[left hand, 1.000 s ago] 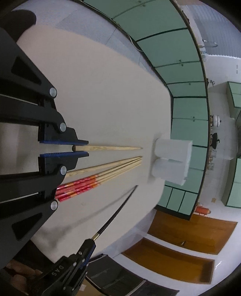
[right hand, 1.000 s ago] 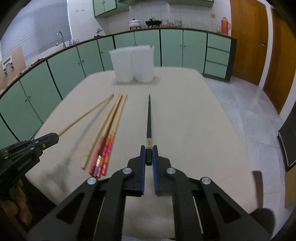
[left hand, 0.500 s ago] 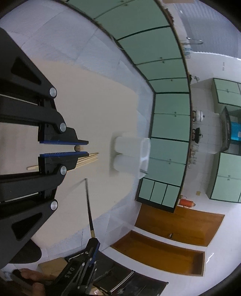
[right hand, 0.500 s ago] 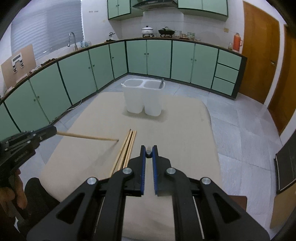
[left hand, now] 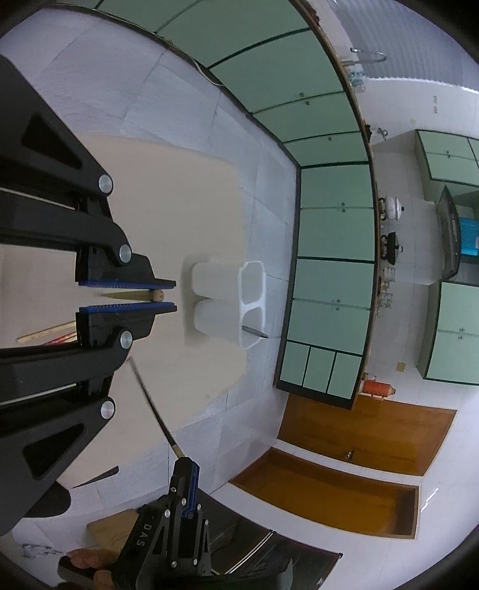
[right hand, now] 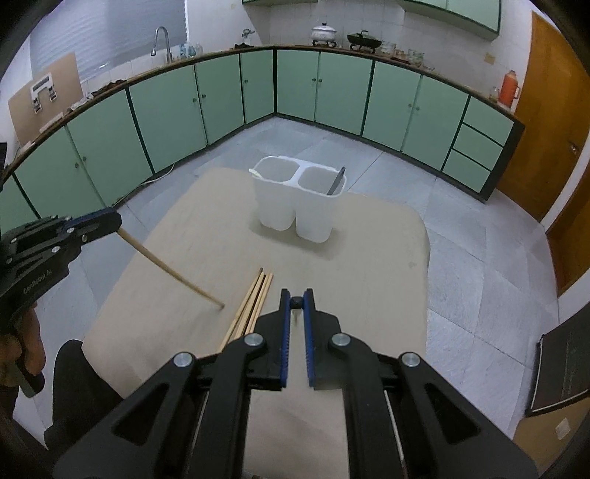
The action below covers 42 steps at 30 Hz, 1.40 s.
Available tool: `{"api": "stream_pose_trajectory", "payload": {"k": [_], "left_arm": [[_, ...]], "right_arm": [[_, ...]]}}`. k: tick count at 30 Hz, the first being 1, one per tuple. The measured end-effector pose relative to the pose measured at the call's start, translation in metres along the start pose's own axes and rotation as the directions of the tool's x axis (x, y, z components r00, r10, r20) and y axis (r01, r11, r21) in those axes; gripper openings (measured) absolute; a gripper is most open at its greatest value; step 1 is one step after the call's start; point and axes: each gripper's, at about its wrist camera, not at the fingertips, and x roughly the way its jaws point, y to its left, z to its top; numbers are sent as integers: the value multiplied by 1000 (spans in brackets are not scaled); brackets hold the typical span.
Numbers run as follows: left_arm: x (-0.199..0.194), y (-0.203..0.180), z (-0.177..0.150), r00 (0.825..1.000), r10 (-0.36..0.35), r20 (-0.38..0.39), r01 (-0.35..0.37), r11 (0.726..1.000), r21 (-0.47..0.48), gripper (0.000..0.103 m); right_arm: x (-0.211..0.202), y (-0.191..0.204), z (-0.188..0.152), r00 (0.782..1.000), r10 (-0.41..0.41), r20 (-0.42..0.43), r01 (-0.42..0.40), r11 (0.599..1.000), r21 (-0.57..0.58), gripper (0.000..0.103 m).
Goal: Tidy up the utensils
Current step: 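Lift both chopsticks and carry them toward the holder with both tools, then drop the wooden chopstick into the holder with the left tool while the right tool drops the black one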
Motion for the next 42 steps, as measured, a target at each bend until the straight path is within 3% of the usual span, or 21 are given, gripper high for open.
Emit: {"api": "stream_pose_trajectory", "payload": {"k": [12, 22, 28, 31, 35, 42], "left_arm": [[5, 4, 82, 998, -18, 65, 16, 999, 29, 7], [13, 7, 176, 984, 11, 178, -15, 1000, 21, 7], [37, 12, 222, 971, 36, 236, -37, 999, 2, 7], [60, 16, 231, 968, 46, 246, -46, 999, -6, 7], [103, 24, 225, 977, 44, 207, -41, 999, -21, 7], [160, 33, 176, 994, 42, 97, -41, 999, -8, 7]], "right_arm": [[-13, -12, 67, 1000, 8, -3, -8, 1000, -6, 6], [-33, -38, 171, 994, 2, 113, -8, 999, 52, 6], [-18, -62, 223, 986, -25, 165, 10, 996, 93, 6], [7, -72, 234, 986, -40, 162, 23, 994, 106, 6], [56, -82, 230, 993, -36, 113, 22, 992, 126, 6], [122, -85, 197, 1000, -7, 6, 6, 989, 145, 8]]}}
